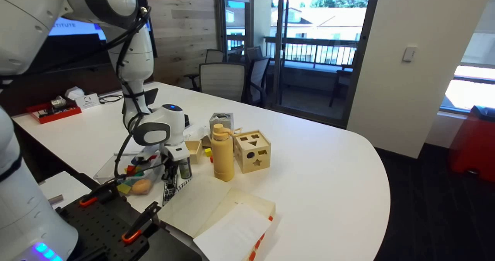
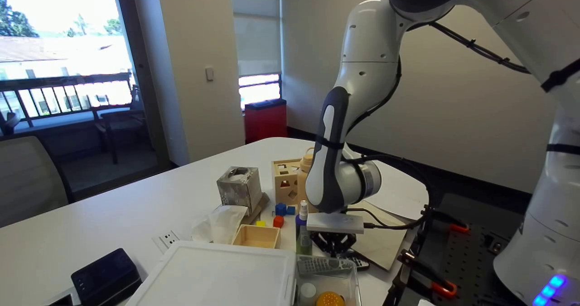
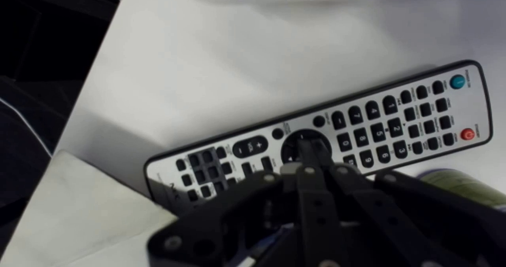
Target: Press a button on the grey remote control.
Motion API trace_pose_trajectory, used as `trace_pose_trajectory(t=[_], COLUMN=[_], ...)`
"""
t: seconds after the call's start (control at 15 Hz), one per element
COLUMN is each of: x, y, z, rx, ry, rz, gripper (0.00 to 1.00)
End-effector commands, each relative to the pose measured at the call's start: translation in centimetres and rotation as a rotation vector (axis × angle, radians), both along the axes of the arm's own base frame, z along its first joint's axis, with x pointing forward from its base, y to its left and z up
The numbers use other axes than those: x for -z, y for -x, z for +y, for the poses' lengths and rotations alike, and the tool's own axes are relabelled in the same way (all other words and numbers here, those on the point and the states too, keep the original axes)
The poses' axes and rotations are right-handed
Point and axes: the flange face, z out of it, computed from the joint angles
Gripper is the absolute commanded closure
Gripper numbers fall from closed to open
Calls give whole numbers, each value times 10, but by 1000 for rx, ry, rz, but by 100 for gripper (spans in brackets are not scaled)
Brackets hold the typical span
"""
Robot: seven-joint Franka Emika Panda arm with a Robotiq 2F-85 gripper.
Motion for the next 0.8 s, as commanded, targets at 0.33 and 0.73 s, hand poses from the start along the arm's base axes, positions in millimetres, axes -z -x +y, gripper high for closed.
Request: trace_pose_trajectory(t=[0.33,0.73], x=[14,-8], y=[-1,7], z=[-4,2], rx=[37,25], ry=[-63,-74], rz=[82,66], gripper=[100,100])
